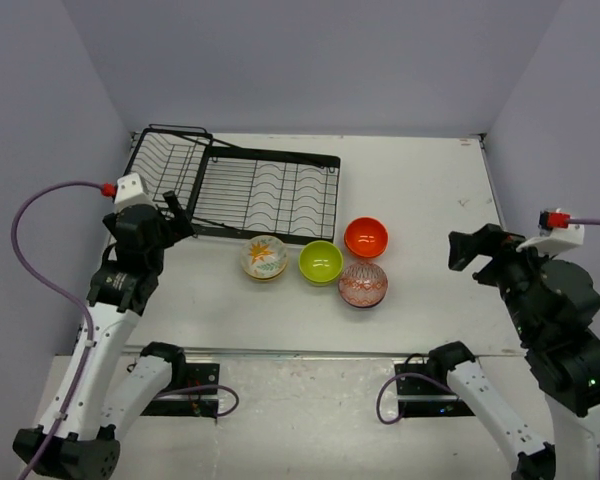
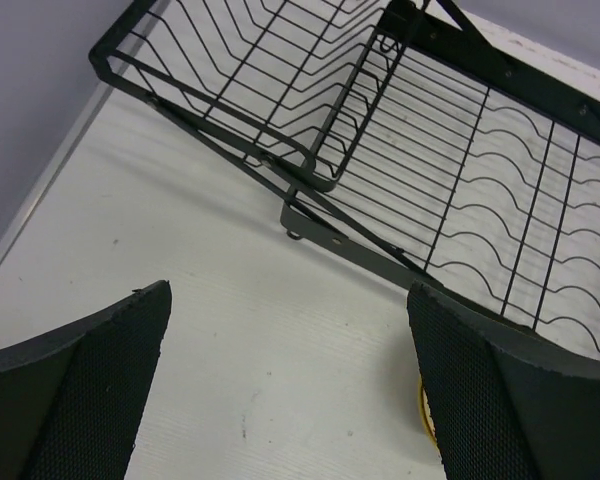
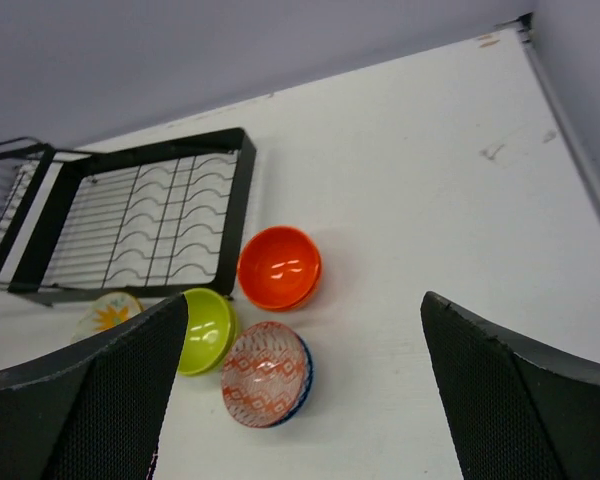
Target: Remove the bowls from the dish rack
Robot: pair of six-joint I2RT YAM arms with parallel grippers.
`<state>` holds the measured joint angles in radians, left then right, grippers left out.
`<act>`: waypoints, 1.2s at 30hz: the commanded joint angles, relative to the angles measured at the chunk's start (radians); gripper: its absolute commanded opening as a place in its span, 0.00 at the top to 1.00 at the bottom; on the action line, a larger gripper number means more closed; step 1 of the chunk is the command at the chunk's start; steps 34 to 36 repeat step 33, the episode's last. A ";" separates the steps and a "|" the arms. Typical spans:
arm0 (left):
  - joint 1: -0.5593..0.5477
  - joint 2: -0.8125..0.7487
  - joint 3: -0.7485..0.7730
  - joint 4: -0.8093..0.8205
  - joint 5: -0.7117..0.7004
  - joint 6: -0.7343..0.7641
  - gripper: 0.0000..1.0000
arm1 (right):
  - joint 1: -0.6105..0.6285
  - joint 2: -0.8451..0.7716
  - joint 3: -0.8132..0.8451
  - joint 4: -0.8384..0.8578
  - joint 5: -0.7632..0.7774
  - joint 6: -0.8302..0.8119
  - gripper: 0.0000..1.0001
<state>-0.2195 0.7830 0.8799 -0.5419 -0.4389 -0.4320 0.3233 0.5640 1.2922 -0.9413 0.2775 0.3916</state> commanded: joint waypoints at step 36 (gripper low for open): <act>0.068 -0.361 -0.009 -0.029 0.069 0.150 0.00 | 0.002 -0.168 -0.212 0.071 0.157 -0.131 0.01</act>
